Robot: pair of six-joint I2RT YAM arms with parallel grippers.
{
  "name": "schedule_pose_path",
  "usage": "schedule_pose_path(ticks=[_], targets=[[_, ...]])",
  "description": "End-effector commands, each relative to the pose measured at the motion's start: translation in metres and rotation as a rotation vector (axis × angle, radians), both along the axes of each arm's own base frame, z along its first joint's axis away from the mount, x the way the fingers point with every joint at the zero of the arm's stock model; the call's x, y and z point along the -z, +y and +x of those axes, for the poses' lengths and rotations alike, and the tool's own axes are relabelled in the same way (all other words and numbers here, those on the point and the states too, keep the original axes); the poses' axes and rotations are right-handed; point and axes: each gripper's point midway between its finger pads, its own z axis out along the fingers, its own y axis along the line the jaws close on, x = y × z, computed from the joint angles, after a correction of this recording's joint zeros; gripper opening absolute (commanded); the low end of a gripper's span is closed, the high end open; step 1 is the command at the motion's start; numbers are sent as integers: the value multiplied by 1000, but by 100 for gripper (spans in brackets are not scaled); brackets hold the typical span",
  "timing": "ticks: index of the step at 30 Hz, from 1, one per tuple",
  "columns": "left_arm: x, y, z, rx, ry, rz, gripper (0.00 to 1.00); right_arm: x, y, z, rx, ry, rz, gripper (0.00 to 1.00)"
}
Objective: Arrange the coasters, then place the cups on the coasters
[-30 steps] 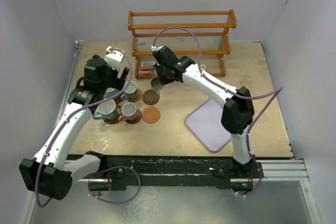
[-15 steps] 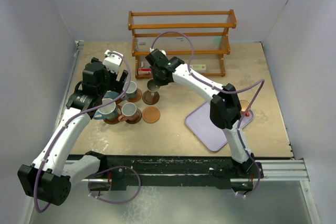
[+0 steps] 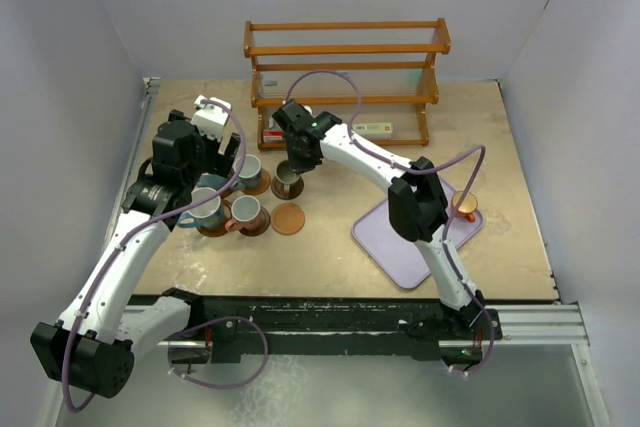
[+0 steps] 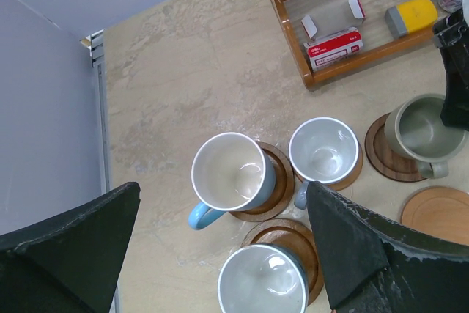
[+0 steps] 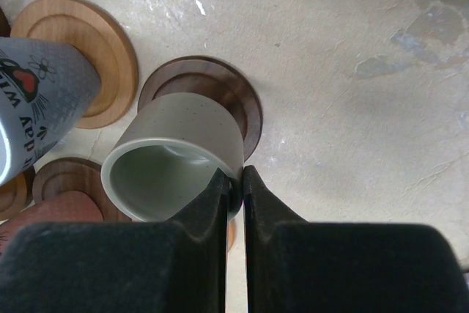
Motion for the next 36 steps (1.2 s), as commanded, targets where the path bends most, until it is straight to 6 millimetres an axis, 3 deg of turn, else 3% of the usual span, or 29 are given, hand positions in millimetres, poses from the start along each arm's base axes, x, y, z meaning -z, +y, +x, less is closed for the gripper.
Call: schedule_pose_path(ticks=[1, 36], targets=[[-22, 4, 3, -17, -76, -14, 91, -20, 15, -1, -5, -1, 71, 2], [-26, 3, 0, -4, -77, -11, 91, 6, 20, -6, -5, 62, 62, 15]])
